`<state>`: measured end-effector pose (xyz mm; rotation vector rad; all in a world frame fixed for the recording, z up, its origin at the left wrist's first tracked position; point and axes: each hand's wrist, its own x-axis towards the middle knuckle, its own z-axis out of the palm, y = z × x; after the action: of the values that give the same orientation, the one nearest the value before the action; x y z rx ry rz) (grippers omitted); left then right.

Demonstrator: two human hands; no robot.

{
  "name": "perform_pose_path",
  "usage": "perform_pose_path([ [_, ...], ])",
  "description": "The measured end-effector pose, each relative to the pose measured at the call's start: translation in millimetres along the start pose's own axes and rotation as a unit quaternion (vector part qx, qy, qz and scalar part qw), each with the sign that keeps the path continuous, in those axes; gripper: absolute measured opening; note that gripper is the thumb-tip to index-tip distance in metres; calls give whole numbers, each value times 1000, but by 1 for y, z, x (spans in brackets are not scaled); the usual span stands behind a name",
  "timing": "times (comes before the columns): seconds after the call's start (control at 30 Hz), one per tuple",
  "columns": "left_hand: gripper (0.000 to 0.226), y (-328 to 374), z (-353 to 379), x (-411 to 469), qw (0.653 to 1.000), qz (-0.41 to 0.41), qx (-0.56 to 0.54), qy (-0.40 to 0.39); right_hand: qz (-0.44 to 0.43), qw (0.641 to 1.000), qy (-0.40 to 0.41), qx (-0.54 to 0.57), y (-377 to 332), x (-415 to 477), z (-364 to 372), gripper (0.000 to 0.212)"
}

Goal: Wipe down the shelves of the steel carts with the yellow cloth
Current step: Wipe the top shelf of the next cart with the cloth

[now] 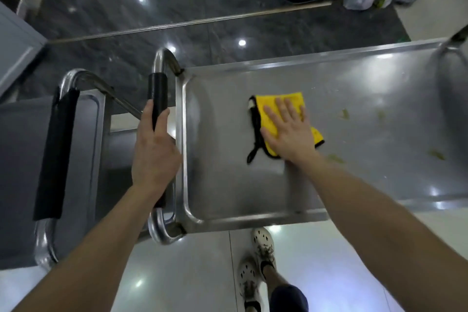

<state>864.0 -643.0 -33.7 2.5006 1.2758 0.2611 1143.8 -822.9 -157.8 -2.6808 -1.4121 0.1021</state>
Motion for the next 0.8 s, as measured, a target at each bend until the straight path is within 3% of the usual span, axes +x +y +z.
perform_pose_path([
  [0.1, 67, -2, 3, 1, 1000, -6, 6, 9, 107, 994, -2, 24, -16, 84, 1, 72],
  [0.2, 68, -5, 4, 0, 1000, -1, 7, 12, 101, 994, -5, 41, -75, 127, 7, 73],
  [0.3, 66, -6, 2, 2, 1000, -2, 2, 11, 5, 999, 5, 49, -137, 101, 14, 69],
  [0.4, 63, -5, -2, 3, 1000, 3, -2, 7, -110, 989, 22, 95, -171, 9, 27, 66],
  [0.5, 63, -6, -5, 4, 1000, -2, -6, 2, -249, 962, -42, 105, -182, -101, 40, 69],
  [0.57, 63, -7, -5, 3, 1000, -1, -7, 7, -339, 931, -75, 116, -169, -125, 43, 68],
  [0.7, 65, -8, -3, 5, 1000, 5, -4, 13, -507, 855, -89, 56, -125, -32, 33, 69],
  [0.73, 65, -10, -2, 5, 1000, 8, -2, 13, -506, 857, -86, 44, -119, 6, 31, 70],
  [0.8, 66, -12, 0, 4, 1000, 13, 2, 13, -430, 900, -71, 17, -120, 82, 26, 70],
])
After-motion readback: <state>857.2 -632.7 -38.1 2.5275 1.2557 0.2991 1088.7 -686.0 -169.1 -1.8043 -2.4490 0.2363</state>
